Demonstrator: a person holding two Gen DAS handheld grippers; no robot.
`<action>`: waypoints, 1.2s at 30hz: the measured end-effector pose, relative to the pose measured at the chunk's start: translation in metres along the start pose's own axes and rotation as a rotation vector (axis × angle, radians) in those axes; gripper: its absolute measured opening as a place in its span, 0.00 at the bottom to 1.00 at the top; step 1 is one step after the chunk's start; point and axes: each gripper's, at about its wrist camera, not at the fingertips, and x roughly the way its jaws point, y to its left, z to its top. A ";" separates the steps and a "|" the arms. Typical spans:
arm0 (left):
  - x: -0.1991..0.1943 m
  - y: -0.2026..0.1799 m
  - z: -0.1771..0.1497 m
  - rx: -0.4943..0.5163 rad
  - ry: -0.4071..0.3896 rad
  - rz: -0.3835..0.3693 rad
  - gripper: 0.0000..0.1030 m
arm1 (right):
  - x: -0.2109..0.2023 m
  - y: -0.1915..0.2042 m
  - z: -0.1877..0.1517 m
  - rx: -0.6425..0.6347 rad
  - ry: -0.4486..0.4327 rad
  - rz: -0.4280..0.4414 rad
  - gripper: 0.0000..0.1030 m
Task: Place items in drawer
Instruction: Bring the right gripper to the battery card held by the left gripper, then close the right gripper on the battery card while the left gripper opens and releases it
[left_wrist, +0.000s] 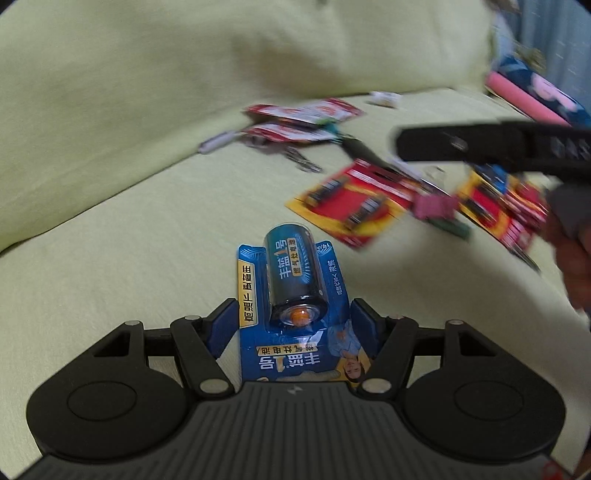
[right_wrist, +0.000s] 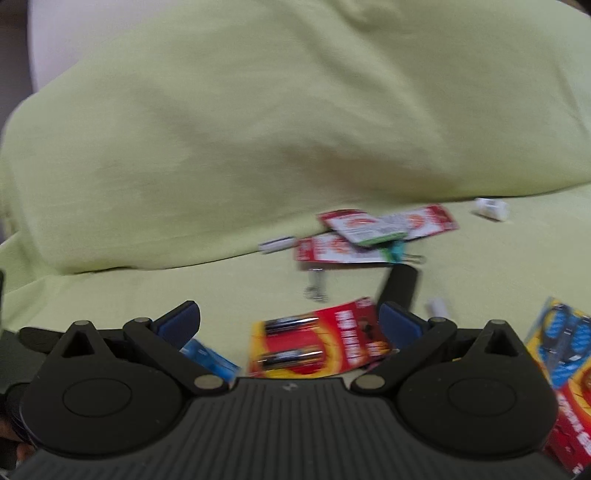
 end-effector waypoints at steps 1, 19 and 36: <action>-0.003 -0.002 -0.003 0.028 -0.001 -0.020 0.64 | 0.000 0.002 -0.001 -0.012 0.009 0.023 0.99; -0.024 -0.037 -0.032 0.244 -0.047 -0.213 0.66 | -0.002 0.052 -0.034 -0.332 0.302 0.214 0.69; -0.024 -0.038 -0.045 0.253 -0.125 -0.208 0.69 | -0.003 0.056 -0.038 -0.342 0.385 0.224 0.65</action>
